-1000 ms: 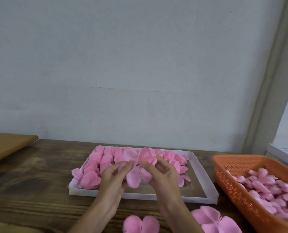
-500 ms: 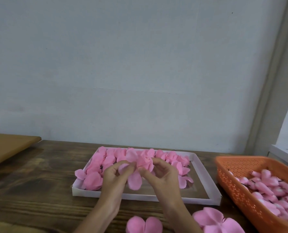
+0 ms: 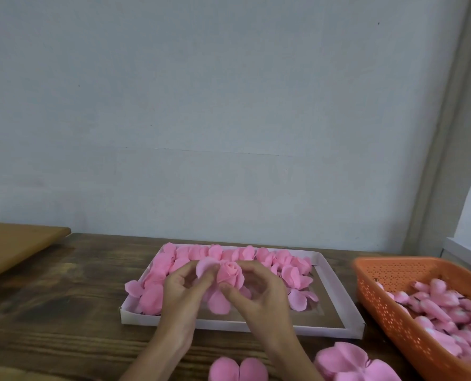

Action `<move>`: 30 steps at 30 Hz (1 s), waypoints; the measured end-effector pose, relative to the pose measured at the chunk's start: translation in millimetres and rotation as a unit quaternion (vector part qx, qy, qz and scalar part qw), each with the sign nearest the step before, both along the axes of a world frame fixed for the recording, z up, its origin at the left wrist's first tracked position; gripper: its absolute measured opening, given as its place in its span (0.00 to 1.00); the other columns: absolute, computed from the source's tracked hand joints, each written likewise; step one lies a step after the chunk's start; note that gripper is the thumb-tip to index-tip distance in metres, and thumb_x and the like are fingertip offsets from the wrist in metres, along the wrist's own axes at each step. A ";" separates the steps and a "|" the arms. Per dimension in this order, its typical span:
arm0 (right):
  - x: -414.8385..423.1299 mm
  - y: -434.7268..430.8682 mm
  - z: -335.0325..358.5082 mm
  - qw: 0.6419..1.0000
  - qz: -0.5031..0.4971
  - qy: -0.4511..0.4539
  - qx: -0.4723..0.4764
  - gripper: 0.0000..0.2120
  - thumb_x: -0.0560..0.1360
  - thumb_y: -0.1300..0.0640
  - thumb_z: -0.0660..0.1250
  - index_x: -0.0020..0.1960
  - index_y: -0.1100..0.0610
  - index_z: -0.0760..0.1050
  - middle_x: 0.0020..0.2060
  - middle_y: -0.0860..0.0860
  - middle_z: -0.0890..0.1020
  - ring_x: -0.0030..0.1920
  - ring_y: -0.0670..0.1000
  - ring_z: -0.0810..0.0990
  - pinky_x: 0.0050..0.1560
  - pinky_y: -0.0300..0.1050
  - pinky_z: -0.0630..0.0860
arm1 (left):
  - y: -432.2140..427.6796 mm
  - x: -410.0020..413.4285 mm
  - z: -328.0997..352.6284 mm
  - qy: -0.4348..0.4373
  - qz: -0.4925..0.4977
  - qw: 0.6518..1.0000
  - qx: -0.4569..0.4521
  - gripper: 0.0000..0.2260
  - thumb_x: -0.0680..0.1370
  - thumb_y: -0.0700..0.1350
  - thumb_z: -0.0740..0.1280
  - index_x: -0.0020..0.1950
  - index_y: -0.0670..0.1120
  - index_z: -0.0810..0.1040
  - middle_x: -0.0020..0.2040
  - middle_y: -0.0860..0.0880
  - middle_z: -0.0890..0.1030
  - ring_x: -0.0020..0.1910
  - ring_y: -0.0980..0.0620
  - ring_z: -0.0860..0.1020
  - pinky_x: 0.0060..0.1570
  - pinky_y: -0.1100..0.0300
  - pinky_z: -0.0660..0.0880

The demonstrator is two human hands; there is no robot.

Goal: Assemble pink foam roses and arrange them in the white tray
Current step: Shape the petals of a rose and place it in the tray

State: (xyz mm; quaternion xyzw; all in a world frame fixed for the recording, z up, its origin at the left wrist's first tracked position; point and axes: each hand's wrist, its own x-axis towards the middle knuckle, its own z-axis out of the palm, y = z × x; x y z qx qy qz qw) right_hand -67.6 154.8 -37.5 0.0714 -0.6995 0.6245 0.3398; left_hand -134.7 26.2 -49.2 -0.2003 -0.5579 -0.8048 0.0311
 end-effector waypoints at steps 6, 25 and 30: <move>3.1 -0.6 1.5 1.000 0.015 0.012 0.009 0.13 0.72 0.63 0.78 0.53 0.49 0.85 0.48 0.50 0.88 0.51 0.52 0.87 0.51 0.47 0.84 | -0.6 -1.8 -2.3 0.003 0.050 0.999 0.007 0.10 0.71 0.51 0.78 0.48 0.47 0.89 0.46 0.42 0.88 0.49 0.41 0.86 0.49 0.48 0.83; 8.4 1.1 5.4 0.993 -0.016 -0.021 0.117 0.14 0.67 0.61 0.79 0.51 0.50 0.86 0.50 0.39 0.86 0.46 0.44 0.85 0.44 0.34 0.79 | -6.7 0.0 9.2 0.088 0.003 0.994 -0.065 0.12 0.77 0.55 0.70 0.43 0.50 0.88 0.44 0.42 0.86 0.44 0.47 0.87 0.40 0.62 0.82; 8.5 -0.2 7.6 0.995 -0.017 -0.022 0.100 0.12 0.67 0.55 0.79 0.49 0.47 0.84 0.42 0.43 0.87 0.42 0.48 0.86 0.41 0.42 0.83 | -9.4 2.0 11.9 0.105 0.021 0.992 -0.072 0.10 0.76 0.54 0.70 0.47 0.52 0.89 0.46 0.45 0.88 0.47 0.47 0.87 0.44 0.59 0.83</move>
